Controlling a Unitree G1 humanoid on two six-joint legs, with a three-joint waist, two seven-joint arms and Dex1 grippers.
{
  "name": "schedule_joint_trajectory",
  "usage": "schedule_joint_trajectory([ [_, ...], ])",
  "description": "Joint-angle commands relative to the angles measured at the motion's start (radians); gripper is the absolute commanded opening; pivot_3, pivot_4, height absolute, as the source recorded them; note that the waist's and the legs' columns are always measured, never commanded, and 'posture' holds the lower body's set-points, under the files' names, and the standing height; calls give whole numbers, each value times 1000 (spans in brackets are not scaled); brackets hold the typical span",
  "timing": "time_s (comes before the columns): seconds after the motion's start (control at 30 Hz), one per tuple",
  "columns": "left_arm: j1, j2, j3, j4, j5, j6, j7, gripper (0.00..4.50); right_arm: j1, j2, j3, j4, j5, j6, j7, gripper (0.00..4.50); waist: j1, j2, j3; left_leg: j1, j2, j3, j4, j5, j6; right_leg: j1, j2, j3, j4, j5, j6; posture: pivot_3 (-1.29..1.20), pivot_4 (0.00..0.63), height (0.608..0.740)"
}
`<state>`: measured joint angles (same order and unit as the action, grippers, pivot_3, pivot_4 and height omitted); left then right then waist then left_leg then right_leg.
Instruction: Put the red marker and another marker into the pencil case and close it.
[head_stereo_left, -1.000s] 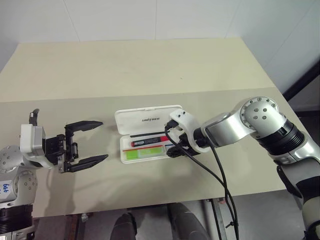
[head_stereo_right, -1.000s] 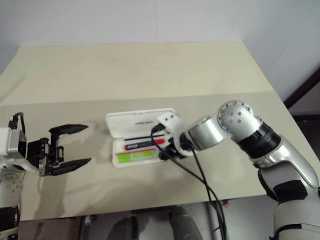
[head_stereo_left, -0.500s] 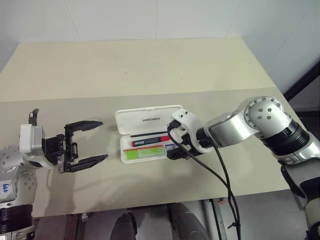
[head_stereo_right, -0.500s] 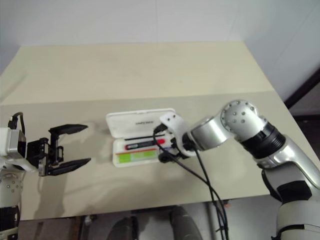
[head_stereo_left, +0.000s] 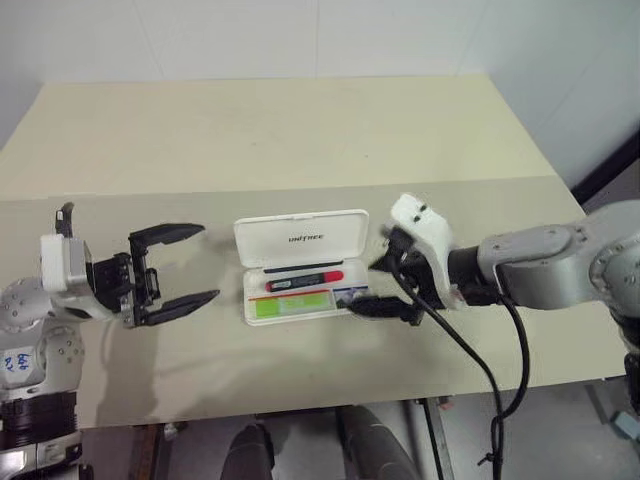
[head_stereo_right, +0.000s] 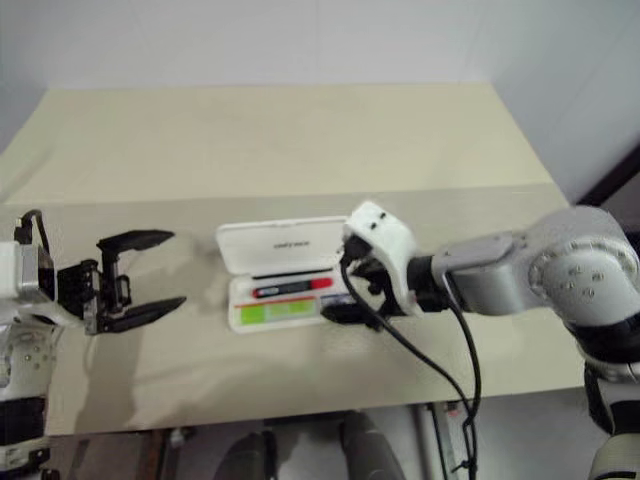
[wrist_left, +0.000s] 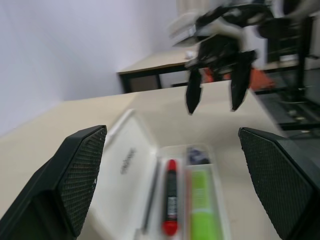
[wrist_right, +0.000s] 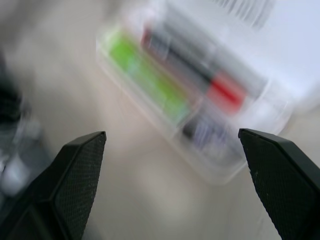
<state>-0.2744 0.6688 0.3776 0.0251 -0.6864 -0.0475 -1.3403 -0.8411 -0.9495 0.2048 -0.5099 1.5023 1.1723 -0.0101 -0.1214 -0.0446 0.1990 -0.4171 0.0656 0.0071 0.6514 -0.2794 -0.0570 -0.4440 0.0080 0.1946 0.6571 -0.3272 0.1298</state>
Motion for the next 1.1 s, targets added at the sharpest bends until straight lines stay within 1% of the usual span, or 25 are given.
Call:
schedule_joint_trajectory([
  [0.03,-39,-3,-4,53,66,-69,41,4500,90,2,-86,-102,-324,-262,209,4479,6,0,0,0,0,1,1,0,0,0,0,1,0,0,0,0,150,740],
  [0.1,-75,-14,-4,83,63,-80,58,4500,205,-6,-98,-120,-505,-424,337,4479,14,0,0,0,-1,0,0,1,0,0,0,0,0,0,1,0,150,740],
  [0.17,-101,-11,-10,114,87,-83,88,4500,293,7,-115,-113,-633,-554,424,4479,22,-1,-1,0,-1,0,1,1,-1,0,0,0,1,0,1,0,150,740],
  [0.27,-119,-7,-12,148,91,-90,80,4500,347,41,-128,-95,-725,-629,482,4479,30,-1,-1,0,-2,1,2,1,-1,0,-1,1,2,1,1,0,150,740],
  [0.3,-135,-2,-14,172,104,-96,86,4500,362,46,-129,-82,-756,-653,509,4305,29,-1,-1,0,-2,1,3,1,-1,0,0,1,2,1,2,0,150,740],
  [0.37,-166,7,-18,216,126,-106,97,4500,383,65,-136,-62,-802,-690,542,3820,35,-1,-1,1,-2,1,5,1,-1,1,0,2,4,1,2,0,150,740],
  [0.43,-194,8,-21,247,128,-121,83,4500,391,86,-143,-52,-831,-704,561,3132,37,-1,-1,2,-1,0,7,1,-1,3,1,1,5,2,2,0,150,740],
  [0.5,-217,6,-20,270,119,-129,66,4500,388,105,-149,-47,-849,-702,568,2402,36,-1,-1,8,-1,1,7,1,-1,10,1,1,4,2,2,0,150,740],
  [0.57,-232,8,-21,290,123,-137,58,4500,380,114,-148,-47,-866,-681,573,2402,36,-1,-1,12,-2,1,7,1,-1,15,1,2,3,2,2,0,150,740],
  [0.73,-257,1,-28,316,125,-154,43,4500,378,113,-183,-51,-874,-594,545,2402,37,-1,-1,12,-2,0,8,1,-1,16,1,2,3,2,3,0,150,740],
  [0.77,-259,1,-29,322,128,-157,44,4500,382,117,-195,-53,-866,-591,556,2792,38,-1,-1,12,-2,0,8,1,-1,15,1,2,3,2,3,0,150,740],
  [0.83,-265,4,-33,335,131,-161,40,4500,382,131,-211,-57,-860,-588,566,3347,38,-1,-1,12,-2,0,7,1,-1,15,1,1,3,2,3,0,150,740],
  [0.93,-306,7,-40,398,133,-165,14,4500,373,162,-231,-43,-872,-611,576,4388,38,-1,-1,12,-2,0,8,1,-1,16,1,1,3,2,3,0,150,740],
  [0.97,-328,7,-40,430,134,-165,9,4500,371,168,-234,-40,-874,-617,587,4467,38,-1,-1,12,-2,0,8,1,-1,16,2,1,4,2,3,0,150,740],
  [1.1,-425,5,-38,578,135,-160,-28,4500,369,186,-246,-39,-875,-632,617,4467,38,-1,-1,12,-2,0,9,1,-1,16,2,1,4,3,4,0,150,740],
])
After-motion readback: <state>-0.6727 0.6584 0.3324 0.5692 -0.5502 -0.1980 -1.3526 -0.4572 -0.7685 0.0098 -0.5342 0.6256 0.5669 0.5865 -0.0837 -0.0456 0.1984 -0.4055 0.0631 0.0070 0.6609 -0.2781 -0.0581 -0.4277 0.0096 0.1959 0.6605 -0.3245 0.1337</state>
